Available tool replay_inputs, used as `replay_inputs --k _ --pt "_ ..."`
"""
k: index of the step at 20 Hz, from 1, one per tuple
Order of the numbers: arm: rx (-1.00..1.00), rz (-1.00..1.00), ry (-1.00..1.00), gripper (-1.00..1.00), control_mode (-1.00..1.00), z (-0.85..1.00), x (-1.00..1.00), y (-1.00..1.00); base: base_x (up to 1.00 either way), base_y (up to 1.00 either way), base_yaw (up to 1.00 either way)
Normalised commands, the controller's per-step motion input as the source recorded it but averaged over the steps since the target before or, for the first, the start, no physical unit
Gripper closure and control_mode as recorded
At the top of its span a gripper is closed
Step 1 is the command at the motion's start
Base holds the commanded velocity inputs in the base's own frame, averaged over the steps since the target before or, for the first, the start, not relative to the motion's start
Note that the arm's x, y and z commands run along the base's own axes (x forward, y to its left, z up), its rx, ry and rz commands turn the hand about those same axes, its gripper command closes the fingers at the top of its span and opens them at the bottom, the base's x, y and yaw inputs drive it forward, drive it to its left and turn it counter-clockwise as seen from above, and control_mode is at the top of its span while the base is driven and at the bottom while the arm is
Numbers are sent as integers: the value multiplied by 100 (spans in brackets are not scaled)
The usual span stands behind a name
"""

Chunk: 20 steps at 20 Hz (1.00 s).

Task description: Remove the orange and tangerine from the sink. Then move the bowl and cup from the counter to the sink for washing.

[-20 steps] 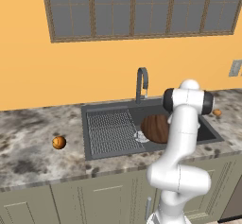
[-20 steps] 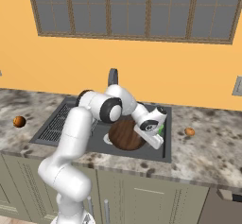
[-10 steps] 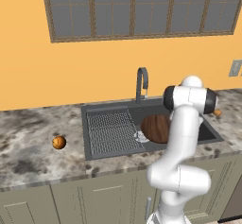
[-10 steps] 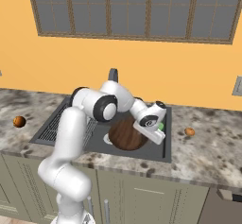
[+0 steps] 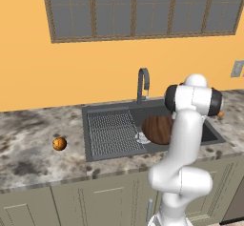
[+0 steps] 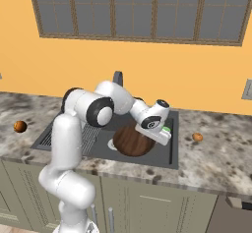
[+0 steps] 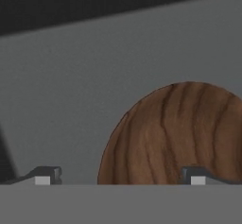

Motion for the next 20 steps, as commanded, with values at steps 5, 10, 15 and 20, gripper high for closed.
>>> replay_inputs --k 5,10,15,20 --pt "0 0 0 -100 -100 37 -19 9 0 0 0" --pt "-1 -2 1 -100 -100 37 -19 6 0 0 0" --pt "-3 -3 0 -100 -100 33 -25 7 0 0 0" --pt "-8 -7 0 -100 -100 30 -27 7 0 0 0"
